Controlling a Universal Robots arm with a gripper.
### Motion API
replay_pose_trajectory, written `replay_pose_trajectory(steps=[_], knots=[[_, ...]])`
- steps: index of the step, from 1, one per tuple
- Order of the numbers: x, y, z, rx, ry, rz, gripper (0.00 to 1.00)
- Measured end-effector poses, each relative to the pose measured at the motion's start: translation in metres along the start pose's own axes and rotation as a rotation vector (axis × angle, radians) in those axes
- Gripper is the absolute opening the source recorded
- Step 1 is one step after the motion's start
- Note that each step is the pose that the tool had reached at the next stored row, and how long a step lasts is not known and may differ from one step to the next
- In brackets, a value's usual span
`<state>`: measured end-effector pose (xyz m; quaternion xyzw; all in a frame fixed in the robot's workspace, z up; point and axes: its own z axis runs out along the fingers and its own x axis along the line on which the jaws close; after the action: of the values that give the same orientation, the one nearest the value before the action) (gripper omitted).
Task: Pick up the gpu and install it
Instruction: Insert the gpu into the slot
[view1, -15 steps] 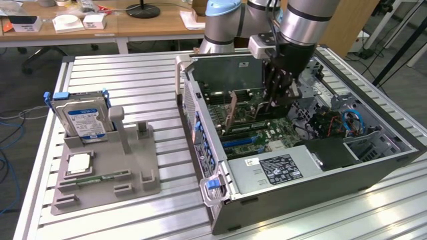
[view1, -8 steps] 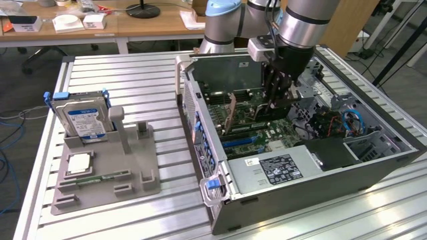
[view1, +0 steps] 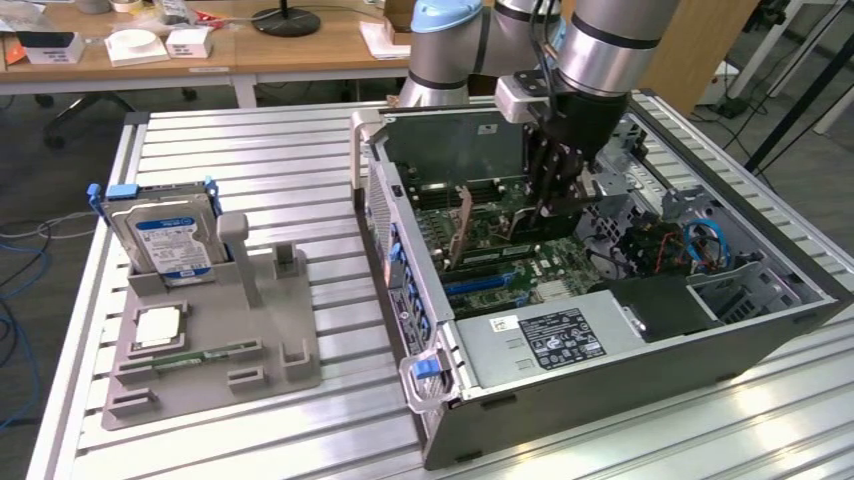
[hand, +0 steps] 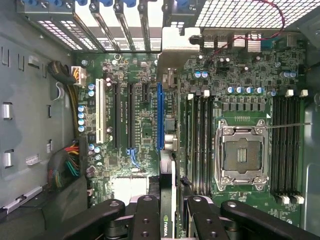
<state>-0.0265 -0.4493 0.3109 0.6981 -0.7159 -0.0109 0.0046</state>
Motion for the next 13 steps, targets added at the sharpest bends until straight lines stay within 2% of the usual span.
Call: replay_pose_trajectory(steps=[5,13], knots=[[0.001,0.0029,0.0005,-0.0001,0.0001,0.0,0.26],[0.003,0.013,0.003,-0.0001,0.0,0.0,0.26]])
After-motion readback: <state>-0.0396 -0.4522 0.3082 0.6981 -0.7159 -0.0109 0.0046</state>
